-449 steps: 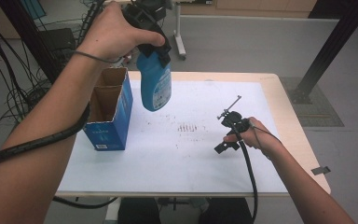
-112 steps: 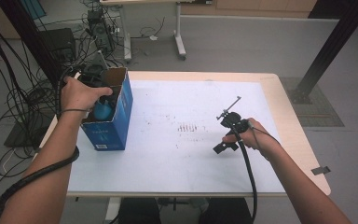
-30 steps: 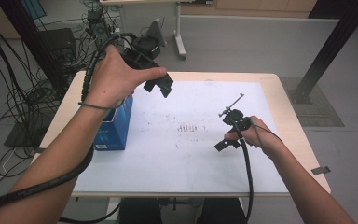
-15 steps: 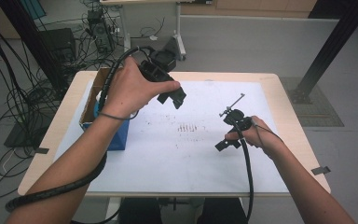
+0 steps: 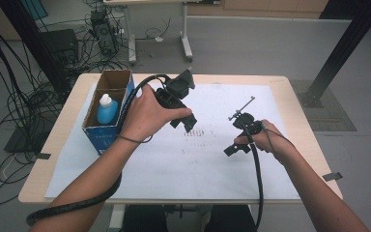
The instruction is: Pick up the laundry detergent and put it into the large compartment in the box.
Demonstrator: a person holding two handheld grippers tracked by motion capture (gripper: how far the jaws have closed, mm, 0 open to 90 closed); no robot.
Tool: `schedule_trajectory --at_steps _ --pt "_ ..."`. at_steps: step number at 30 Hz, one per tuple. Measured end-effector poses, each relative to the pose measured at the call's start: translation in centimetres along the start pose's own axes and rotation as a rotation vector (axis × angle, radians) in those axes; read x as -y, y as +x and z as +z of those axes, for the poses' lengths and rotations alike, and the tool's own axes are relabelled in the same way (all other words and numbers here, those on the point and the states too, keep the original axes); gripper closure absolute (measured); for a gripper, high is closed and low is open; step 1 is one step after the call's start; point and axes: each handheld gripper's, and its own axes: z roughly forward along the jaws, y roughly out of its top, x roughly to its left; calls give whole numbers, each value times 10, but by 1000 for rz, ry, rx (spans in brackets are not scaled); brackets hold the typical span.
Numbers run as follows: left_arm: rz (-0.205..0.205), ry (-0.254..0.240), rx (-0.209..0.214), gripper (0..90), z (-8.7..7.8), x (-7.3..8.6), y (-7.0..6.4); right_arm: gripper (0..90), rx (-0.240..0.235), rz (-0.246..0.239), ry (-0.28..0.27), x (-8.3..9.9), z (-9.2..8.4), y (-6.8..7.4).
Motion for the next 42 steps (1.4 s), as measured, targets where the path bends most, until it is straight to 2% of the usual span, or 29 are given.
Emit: schedule_trajectory --at_steps 2,8,18,42 --pt "-3 -1 3 72 3 1 0 111 1 0 -1 0 0 0" --pt "-15 15 6 72 27 8 2 110 0 -2 -2 0 0 0" --pt "-31 35 22 73 49 16 6 110 -4 0 -2 0 1 0" --pt "-25 41 36 73 54 20 2 110 1 -1 2 0 1 2"
